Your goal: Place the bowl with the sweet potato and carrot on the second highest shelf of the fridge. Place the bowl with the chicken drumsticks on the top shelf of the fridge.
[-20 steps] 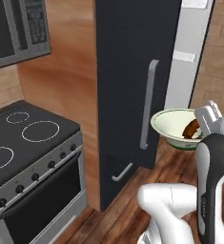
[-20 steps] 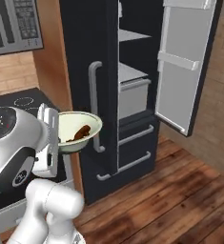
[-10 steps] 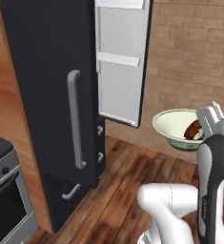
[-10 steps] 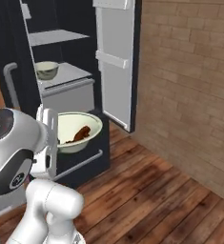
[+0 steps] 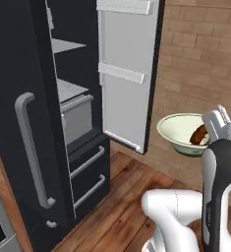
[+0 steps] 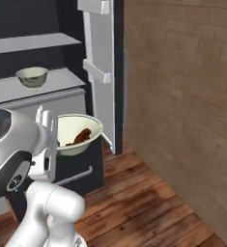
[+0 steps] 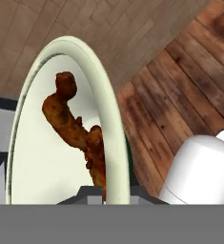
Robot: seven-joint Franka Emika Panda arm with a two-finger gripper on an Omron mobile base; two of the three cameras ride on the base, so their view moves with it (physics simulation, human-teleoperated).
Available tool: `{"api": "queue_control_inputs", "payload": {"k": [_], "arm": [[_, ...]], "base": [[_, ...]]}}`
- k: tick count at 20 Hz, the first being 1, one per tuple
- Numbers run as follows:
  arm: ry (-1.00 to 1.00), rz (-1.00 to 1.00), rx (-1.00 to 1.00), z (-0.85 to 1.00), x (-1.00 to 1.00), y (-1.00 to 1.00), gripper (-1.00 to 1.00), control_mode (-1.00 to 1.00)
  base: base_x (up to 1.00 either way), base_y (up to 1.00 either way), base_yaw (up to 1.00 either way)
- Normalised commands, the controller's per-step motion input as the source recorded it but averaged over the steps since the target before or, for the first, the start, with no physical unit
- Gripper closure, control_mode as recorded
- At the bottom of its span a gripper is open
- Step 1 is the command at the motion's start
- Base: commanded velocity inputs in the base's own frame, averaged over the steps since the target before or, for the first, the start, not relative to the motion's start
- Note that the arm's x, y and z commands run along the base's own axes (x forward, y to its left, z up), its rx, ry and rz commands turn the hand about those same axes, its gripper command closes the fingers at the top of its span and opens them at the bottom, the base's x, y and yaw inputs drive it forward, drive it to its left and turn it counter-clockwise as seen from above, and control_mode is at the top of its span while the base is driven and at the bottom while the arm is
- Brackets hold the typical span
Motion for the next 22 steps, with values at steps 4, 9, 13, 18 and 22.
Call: {"api": "queue_control_inputs", "payload": {"k": [4, 9, 13, 18, 22], "arm": [[0.00, 0.00, 0.00, 0.00, 0.00, 0.00, 1.00, 1.00], [0.00, 0.00, 0.00, 0.00, 0.00, 0.00, 1.00, 1.00], [0.00, 0.00, 0.00, 0.00, 0.00, 0.00, 1.00, 1.00], [0.00, 0.00, 0.00, 0.00, 0.00, 0.00, 1.00, 1.00], [0.00, 0.00, 0.00, 0.00, 0.00, 0.00, 1.00, 1.00]], "base": [[0.00, -0.62, 0.84], [0.00, -0.47, 0.90], [0.31, -0.58, 0.70], [0.48, -0.70, 0.31], [0.57, -0.66, 0.17]]}}
